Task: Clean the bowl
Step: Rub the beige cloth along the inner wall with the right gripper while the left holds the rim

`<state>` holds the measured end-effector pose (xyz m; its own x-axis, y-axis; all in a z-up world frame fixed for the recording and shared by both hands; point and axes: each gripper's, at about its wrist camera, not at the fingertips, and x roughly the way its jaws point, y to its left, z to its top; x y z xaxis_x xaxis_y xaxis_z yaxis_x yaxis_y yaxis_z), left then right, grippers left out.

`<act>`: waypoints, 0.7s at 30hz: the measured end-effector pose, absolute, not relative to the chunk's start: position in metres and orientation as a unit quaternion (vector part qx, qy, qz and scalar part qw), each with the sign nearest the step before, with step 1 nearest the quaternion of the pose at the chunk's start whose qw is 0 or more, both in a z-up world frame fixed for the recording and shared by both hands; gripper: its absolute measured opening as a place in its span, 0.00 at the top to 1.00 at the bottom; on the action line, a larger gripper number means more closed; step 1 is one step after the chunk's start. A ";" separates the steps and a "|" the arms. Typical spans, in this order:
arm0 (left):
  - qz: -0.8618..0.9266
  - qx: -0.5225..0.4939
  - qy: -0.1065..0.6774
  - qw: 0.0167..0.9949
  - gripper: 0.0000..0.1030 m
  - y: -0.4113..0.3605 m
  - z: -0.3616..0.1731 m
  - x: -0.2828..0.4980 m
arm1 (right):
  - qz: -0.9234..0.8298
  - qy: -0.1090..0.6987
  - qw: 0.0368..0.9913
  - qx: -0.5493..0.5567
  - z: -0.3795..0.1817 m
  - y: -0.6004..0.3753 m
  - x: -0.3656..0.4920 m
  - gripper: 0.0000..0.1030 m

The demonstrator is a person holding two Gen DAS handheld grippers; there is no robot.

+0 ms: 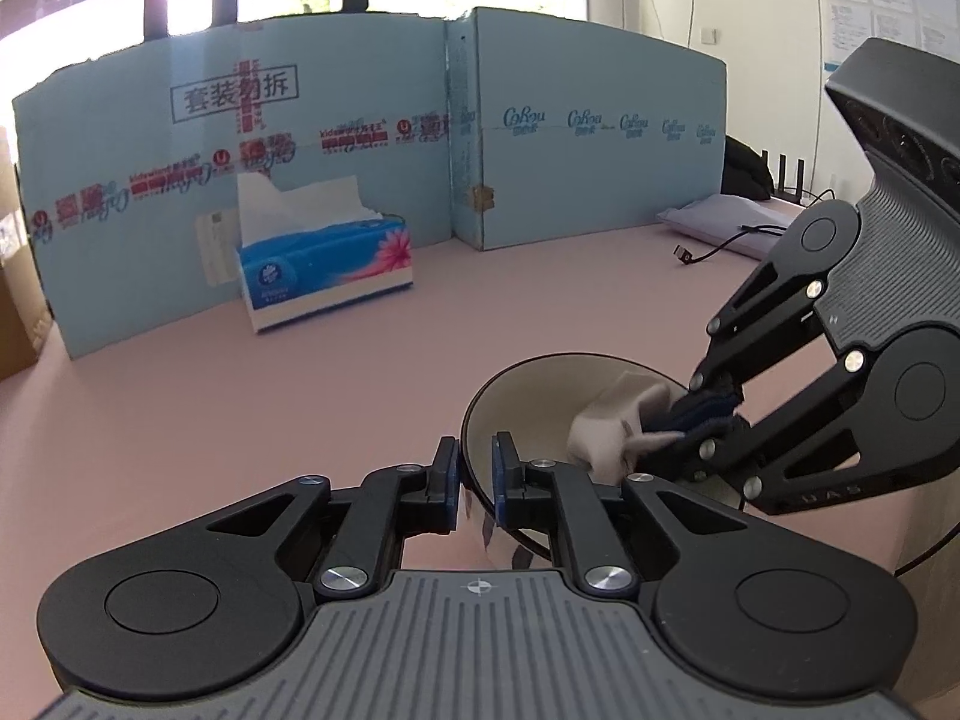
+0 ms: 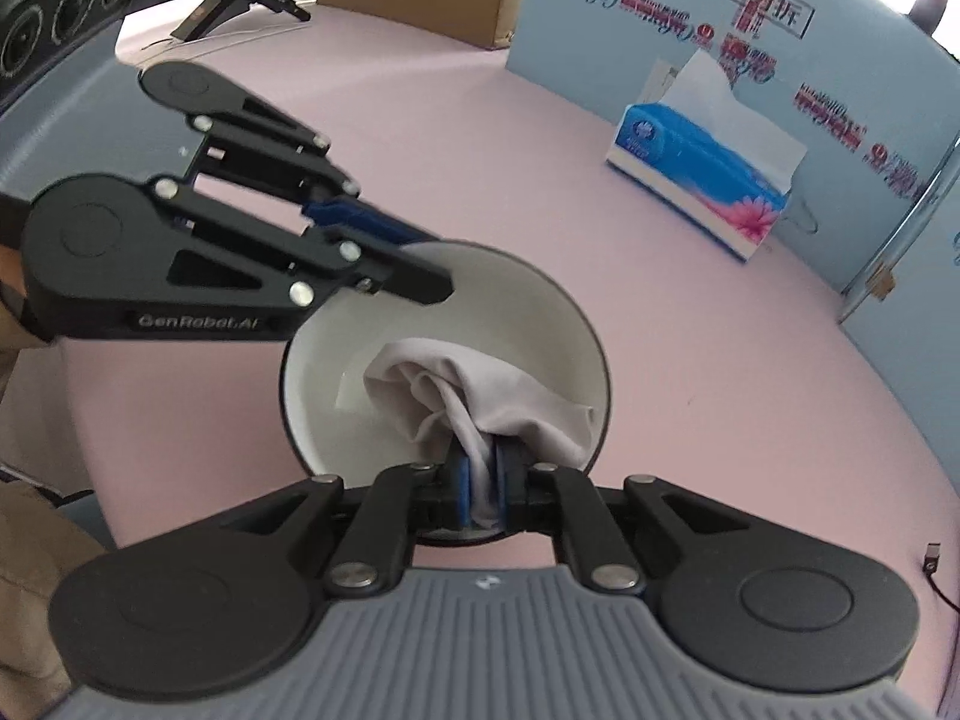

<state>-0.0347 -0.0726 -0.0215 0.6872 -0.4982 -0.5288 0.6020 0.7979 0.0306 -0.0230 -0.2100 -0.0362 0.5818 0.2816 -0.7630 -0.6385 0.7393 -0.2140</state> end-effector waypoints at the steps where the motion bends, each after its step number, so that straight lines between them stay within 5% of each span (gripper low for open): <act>1: -0.301 0.099 0.257 0.913 0.85 -0.072 -0.022 -0.034 | 0.266 0.368 0.858 -0.241 -0.036 -0.211 -0.024 0.92; 21: -0.317 0.070 0.259 0.910 0.82 -0.063 -0.027 -0.028 | 0.271 0.325 0.880 -0.217 -0.024 -0.205 -0.017 0.69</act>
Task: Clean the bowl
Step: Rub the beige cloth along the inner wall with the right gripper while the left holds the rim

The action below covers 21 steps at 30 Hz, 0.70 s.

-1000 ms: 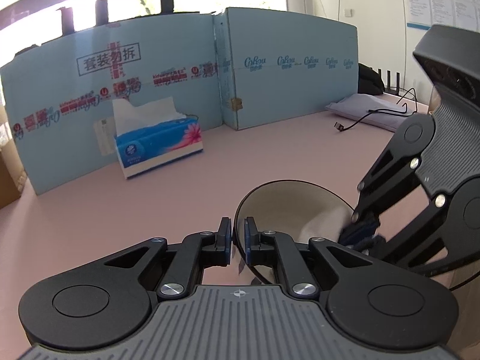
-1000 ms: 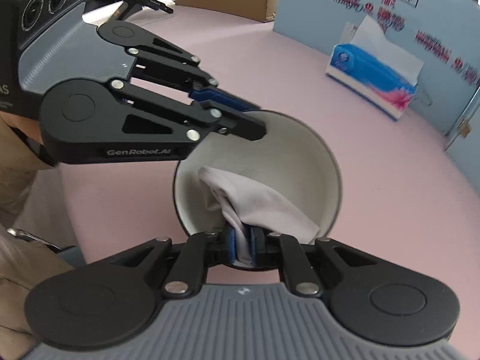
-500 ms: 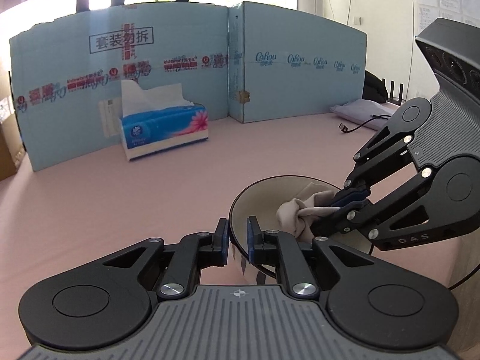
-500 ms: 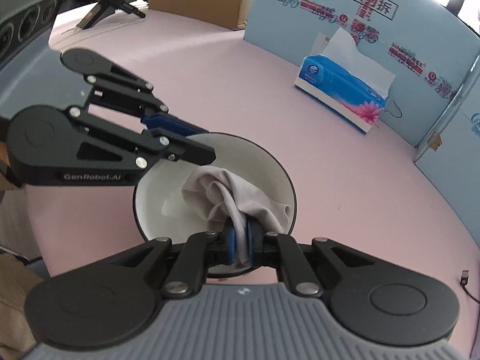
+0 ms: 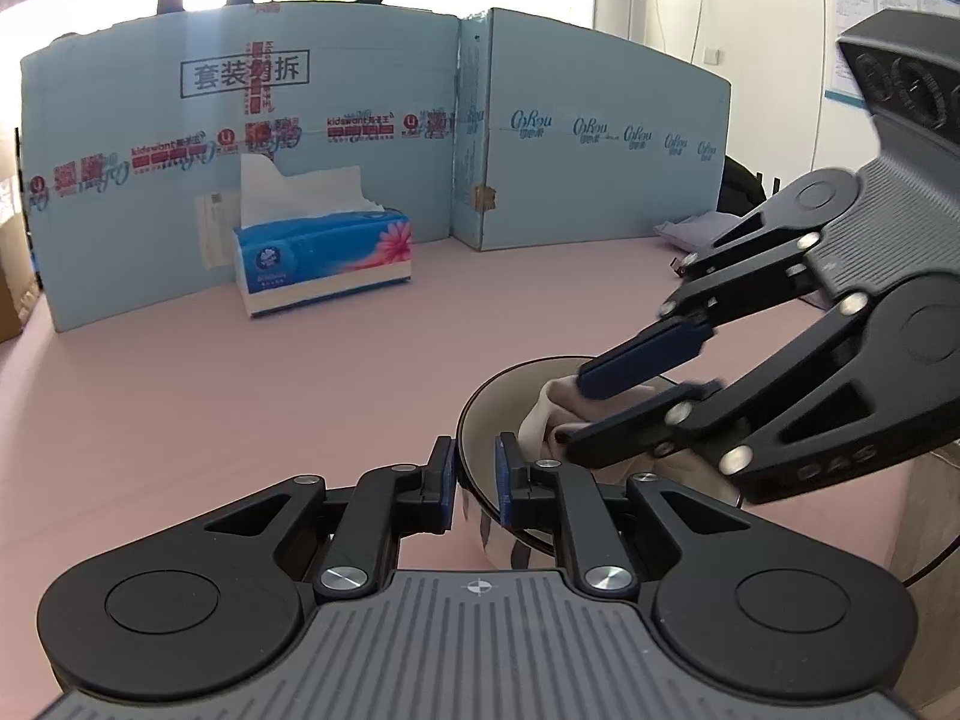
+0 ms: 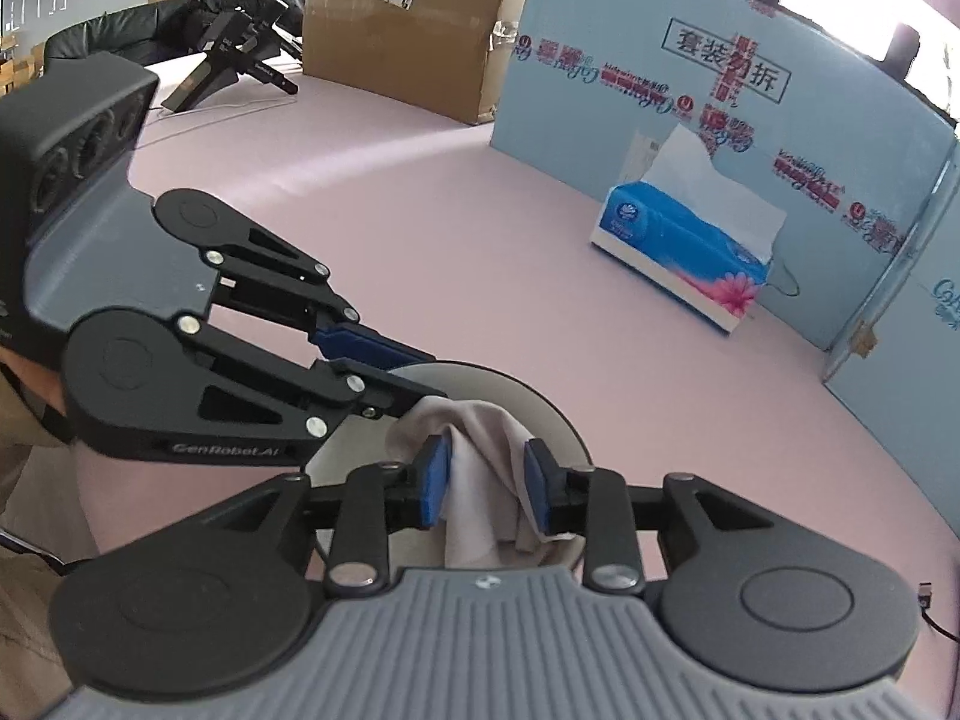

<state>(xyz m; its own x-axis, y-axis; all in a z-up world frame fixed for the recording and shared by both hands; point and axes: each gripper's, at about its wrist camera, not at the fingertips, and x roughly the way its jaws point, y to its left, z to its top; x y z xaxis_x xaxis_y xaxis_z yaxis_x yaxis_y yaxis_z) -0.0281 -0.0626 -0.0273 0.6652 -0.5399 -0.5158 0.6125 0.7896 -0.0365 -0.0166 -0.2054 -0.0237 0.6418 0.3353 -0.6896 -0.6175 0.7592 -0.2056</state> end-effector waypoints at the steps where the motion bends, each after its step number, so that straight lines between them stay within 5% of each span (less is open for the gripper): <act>1: -0.317 0.070 0.259 0.910 0.82 -0.062 -0.027 -0.028 | 0.270 0.328 0.879 -0.217 -0.026 -0.205 -0.015 0.69; 10: -0.321 0.067 0.257 0.909 0.80 -0.062 -0.028 -0.029 | 0.271 0.350 0.872 -0.207 -0.042 -0.207 -0.004 0.69; 15: -0.323 0.065 0.257 0.909 0.79 -0.061 -0.028 -0.029 | 0.272 0.362 0.872 -0.187 -0.043 -0.210 0.001 0.88; 21: -0.324 0.061 0.256 0.909 0.79 -0.060 -0.029 -0.029 | 0.268 0.347 0.874 -0.207 -0.036 -0.206 -0.011 0.90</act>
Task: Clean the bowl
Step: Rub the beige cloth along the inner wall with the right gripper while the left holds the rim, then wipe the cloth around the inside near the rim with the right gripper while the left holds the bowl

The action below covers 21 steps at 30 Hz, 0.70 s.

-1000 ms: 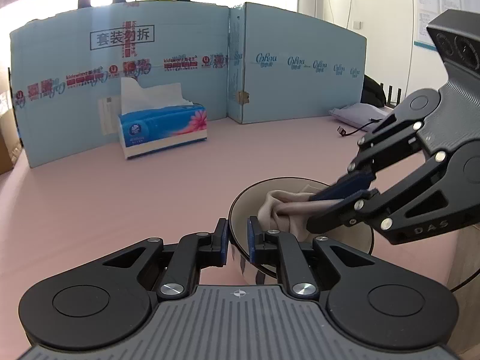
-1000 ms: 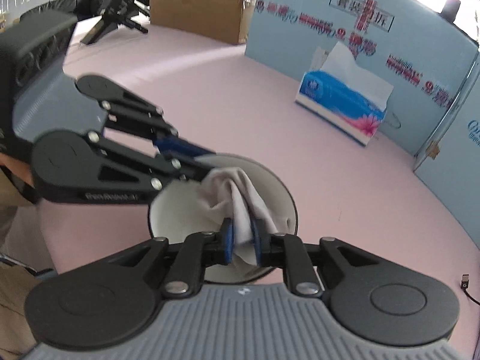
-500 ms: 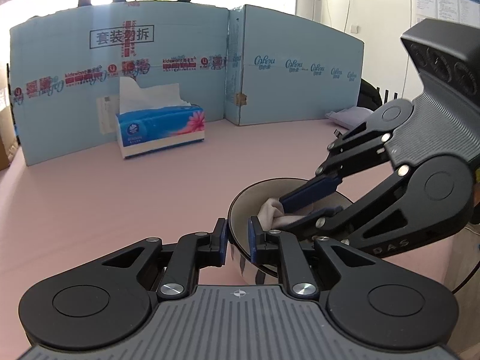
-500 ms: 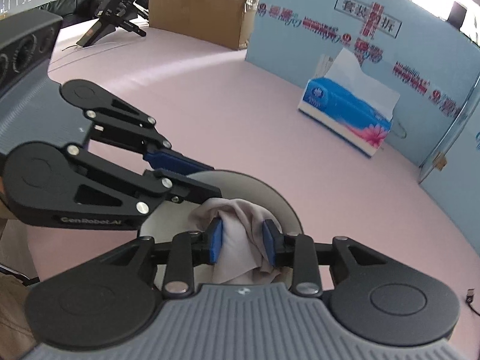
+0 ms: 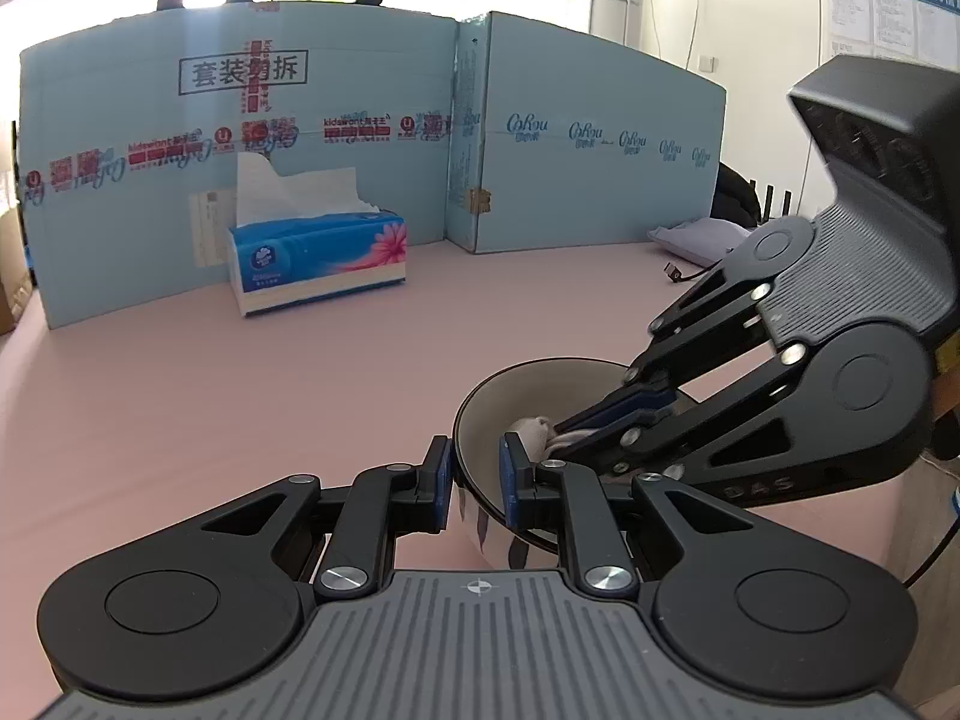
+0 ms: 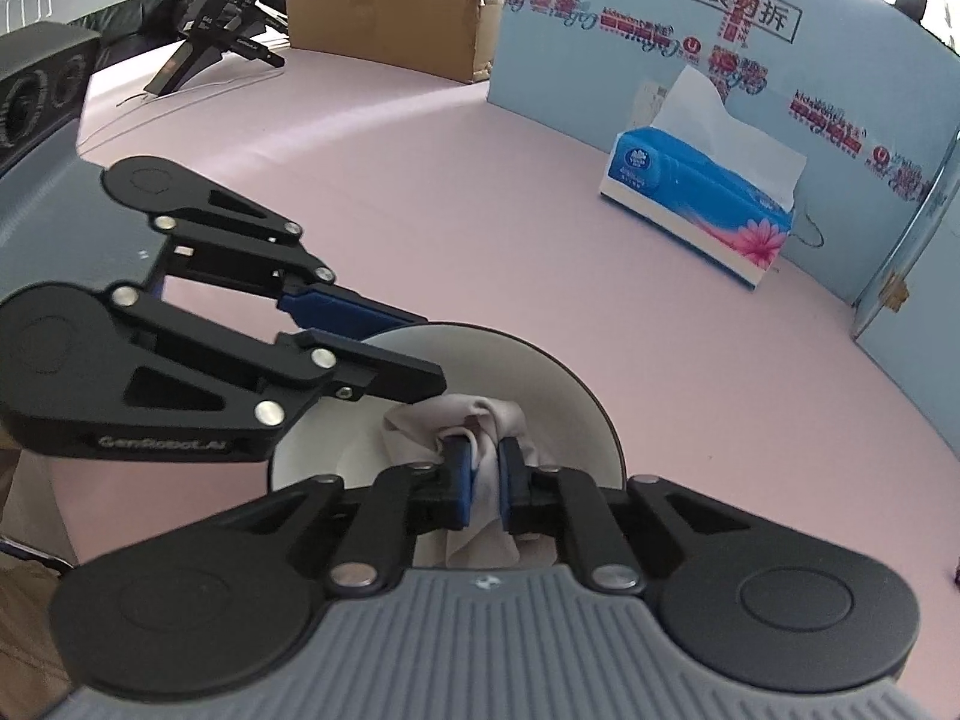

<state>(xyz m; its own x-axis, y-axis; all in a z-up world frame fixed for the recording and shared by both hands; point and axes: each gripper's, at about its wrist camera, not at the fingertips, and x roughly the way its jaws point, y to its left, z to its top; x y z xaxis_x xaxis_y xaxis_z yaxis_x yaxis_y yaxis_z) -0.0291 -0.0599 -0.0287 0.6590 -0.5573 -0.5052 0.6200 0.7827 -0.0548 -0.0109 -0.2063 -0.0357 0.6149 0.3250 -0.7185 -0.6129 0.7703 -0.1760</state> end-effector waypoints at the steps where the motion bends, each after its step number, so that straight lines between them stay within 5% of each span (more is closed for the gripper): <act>1: -0.324 0.061 0.256 0.909 0.79 -0.060 -0.029 -0.029 | 0.267 0.342 0.875 -0.214 -0.032 -0.206 -0.014 0.90; 21: -0.313 0.055 0.252 0.914 0.74 -0.058 -0.026 -0.039 | 0.272 0.386 0.809 -0.349 -0.026 -0.185 -0.038 0.90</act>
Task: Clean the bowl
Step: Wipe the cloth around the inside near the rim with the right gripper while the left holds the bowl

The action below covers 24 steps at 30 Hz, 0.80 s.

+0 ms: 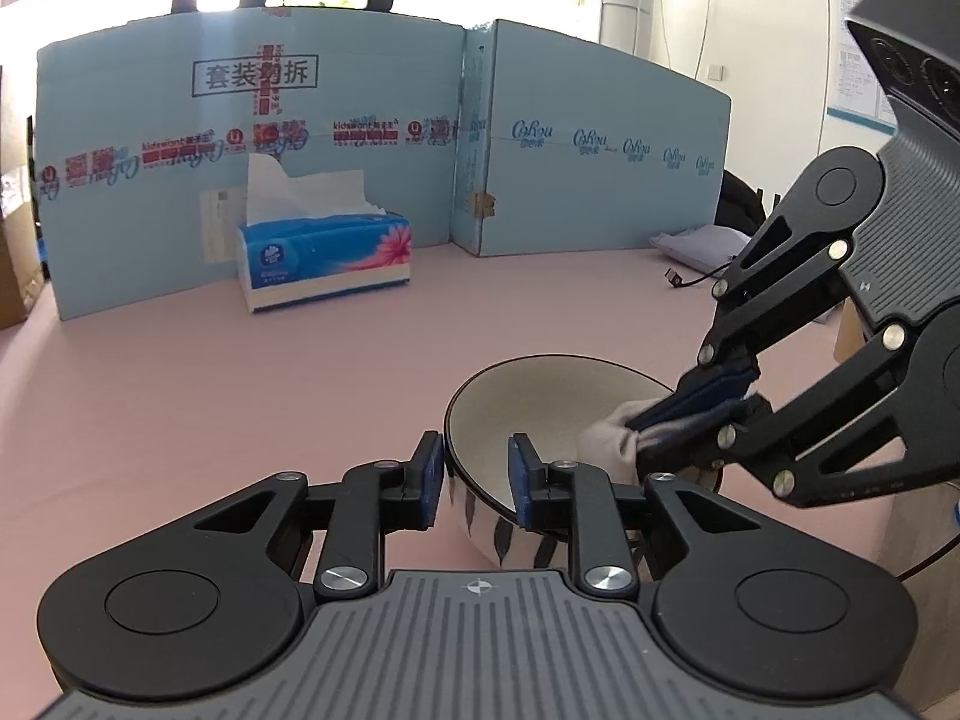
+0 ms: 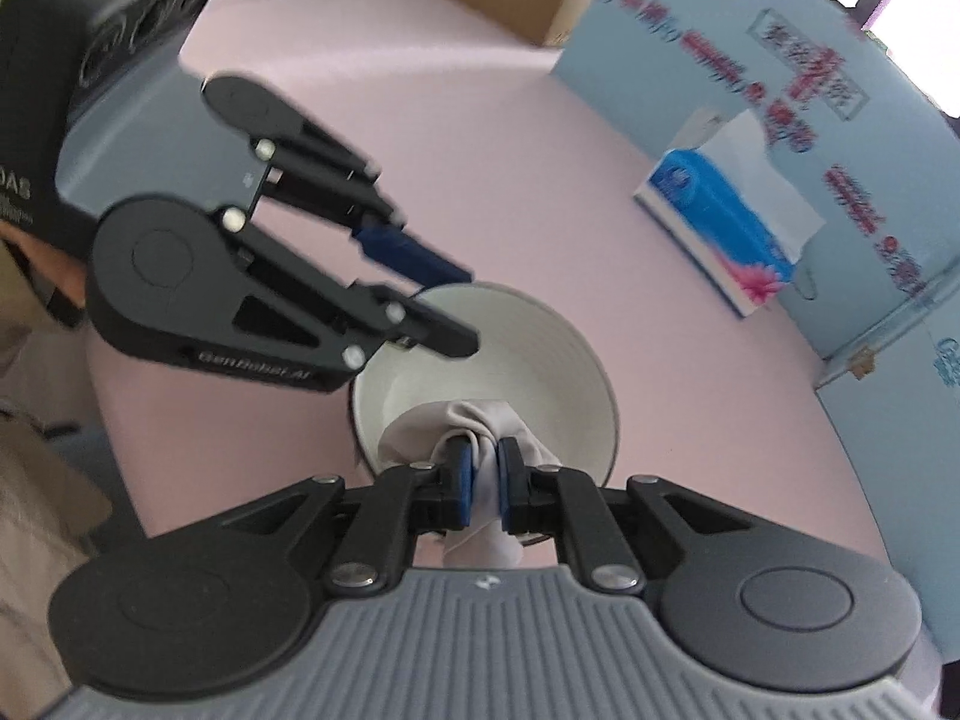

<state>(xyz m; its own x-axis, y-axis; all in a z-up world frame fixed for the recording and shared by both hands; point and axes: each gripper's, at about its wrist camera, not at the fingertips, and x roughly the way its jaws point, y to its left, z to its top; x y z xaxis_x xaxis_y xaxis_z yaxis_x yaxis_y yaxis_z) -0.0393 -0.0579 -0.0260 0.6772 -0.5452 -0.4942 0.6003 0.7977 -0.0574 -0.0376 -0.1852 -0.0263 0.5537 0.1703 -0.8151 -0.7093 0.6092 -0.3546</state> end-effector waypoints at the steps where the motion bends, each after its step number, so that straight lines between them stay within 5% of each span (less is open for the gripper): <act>1: -0.313 0.054 0.251 0.914 0.75 -0.057 -0.026 -0.039 | 0.272 0.393 0.803 -0.356 -0.028 -0.184 -0.036 0.90; 12: -0.324 0.055 0.246 0.912 0.78 -0.053 -0.024 -0.039 | 0.267 0.441 0.764 -0.387 -0.038 -0.180 -0.010 0.91; 24: -0.335 0.048 0.246 0.908 0.76 -0.049 -0.023 -0.038 | 0.235 0.382 0.796 -0.406 -0.031 -0.174 -0.008 0.92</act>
<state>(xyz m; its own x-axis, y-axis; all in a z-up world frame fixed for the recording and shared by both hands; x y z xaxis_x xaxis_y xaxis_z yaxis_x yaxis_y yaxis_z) -0.0375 -0.0494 -0.0228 0.6547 -0.5853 -0.4784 0.6324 0.7707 -0.0774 -0.0075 -0.1740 -0.0313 0.5982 0.0643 -0.7988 -0.6841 0.5601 -0.4672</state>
